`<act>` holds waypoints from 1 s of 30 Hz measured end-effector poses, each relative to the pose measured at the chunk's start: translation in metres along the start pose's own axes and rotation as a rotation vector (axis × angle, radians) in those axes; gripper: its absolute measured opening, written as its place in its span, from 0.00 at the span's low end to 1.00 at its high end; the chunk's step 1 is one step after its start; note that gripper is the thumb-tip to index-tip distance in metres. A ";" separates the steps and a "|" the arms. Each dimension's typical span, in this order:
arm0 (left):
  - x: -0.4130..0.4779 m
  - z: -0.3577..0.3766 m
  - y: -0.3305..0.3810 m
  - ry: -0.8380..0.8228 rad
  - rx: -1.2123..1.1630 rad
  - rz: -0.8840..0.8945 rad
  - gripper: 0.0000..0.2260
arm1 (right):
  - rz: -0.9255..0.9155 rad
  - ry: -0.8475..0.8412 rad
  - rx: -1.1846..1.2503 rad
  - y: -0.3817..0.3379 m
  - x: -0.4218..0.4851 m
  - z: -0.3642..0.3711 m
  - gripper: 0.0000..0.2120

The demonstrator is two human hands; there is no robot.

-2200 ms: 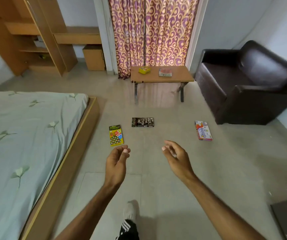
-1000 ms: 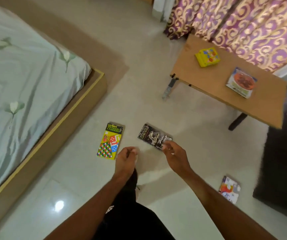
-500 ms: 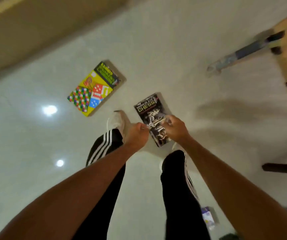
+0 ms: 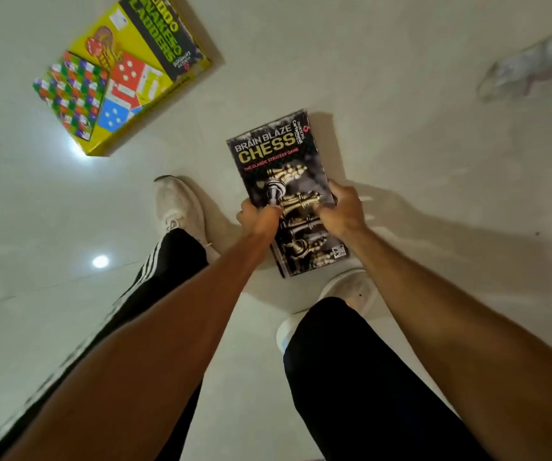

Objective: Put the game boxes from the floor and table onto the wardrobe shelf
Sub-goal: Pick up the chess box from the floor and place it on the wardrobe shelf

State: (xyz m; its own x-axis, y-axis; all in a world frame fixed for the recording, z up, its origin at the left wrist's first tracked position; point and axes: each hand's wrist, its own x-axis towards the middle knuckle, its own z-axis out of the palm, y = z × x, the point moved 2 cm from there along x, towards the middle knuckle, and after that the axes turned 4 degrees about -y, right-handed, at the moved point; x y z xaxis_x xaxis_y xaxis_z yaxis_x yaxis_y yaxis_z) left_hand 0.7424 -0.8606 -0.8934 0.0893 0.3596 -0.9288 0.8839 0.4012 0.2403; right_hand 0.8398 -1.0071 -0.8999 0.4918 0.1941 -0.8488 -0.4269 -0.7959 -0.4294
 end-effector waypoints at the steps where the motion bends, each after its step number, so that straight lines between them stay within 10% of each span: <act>1: -0.020 -0.004 0.013 -0.014 -0.020 0.027 0.33 | -0.001 0.018 0.044 -0.008 -0.008 -0.007 0.30; 19: -0.568 -0.216 0.312 -0.348 0.054 0.522 0.31 | -0.250 0.126 0.233 -0.364 -0.524 -0.249 0.32; 30: -0.609 -0.203 0.508 -0.477 0.156 0.712 0.27 | -0.328 0.317 0.395 -0.480 -0.518 -0.368 0.30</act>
State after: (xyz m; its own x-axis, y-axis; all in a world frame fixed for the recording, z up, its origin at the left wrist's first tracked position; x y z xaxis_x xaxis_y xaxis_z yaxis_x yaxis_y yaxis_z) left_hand 1.0442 -0.7045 -0.1488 0.7964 0.0762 -0.5999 0.5946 0.0828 0.7998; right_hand 1.0692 -0.9363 -0.1410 0.8220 0.1641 -0.5454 -0.4345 -0.4383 -0.7868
